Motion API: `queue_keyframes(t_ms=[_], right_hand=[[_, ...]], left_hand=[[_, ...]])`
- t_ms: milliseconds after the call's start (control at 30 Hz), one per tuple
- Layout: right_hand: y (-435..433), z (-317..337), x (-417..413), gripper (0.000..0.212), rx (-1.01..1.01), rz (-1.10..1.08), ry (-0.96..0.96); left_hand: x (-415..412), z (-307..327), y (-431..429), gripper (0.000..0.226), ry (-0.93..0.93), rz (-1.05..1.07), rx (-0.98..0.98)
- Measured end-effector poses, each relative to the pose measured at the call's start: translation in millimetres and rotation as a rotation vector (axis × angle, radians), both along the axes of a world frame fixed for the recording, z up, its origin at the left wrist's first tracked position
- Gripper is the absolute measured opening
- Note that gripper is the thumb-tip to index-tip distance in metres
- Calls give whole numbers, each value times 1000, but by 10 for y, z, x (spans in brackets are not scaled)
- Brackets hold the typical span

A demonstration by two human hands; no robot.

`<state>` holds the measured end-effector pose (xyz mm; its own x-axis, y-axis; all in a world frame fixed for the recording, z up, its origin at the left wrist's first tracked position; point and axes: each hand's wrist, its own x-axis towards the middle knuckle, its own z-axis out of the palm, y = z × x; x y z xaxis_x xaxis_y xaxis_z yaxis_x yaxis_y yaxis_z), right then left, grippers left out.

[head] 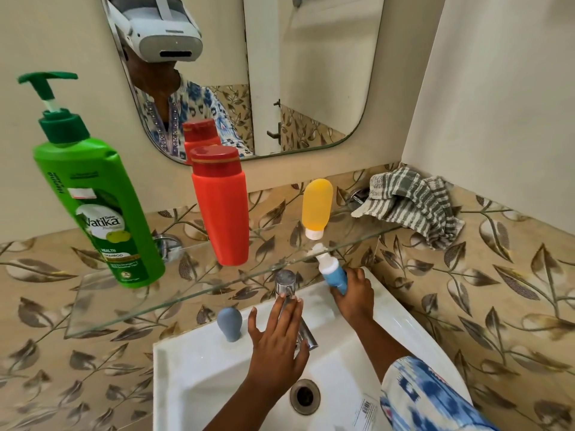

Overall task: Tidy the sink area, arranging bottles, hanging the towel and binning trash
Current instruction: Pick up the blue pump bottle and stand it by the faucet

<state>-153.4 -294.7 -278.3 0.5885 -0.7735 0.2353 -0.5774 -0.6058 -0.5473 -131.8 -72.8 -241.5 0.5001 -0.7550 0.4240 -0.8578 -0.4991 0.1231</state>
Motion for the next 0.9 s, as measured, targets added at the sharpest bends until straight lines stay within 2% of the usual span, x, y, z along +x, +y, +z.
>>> queue_keyframes(t_ms=[167, 600, 700, 833, 900], right_hand=[[105, -37, 53, 60, 301, -39, -212], [109, -72, 56, 65, 400, -8, -183], [85, -50, 18, 70, 359, 0, -135], [62, -28, -165, 83, 179, 71, 23], [67, 8, -312, 74, 26, 74, 42]], left_hand=[[1, 2, 15, 58, 17, 2, 27], [25, -4, 29, 61, 53, -1, 94], [38, -8, 29, 61, 47, 2, 84], [24, -3, 32, 60, 22, -10, 75], [-5, -3, 29, 61, 31, -2, 54]])
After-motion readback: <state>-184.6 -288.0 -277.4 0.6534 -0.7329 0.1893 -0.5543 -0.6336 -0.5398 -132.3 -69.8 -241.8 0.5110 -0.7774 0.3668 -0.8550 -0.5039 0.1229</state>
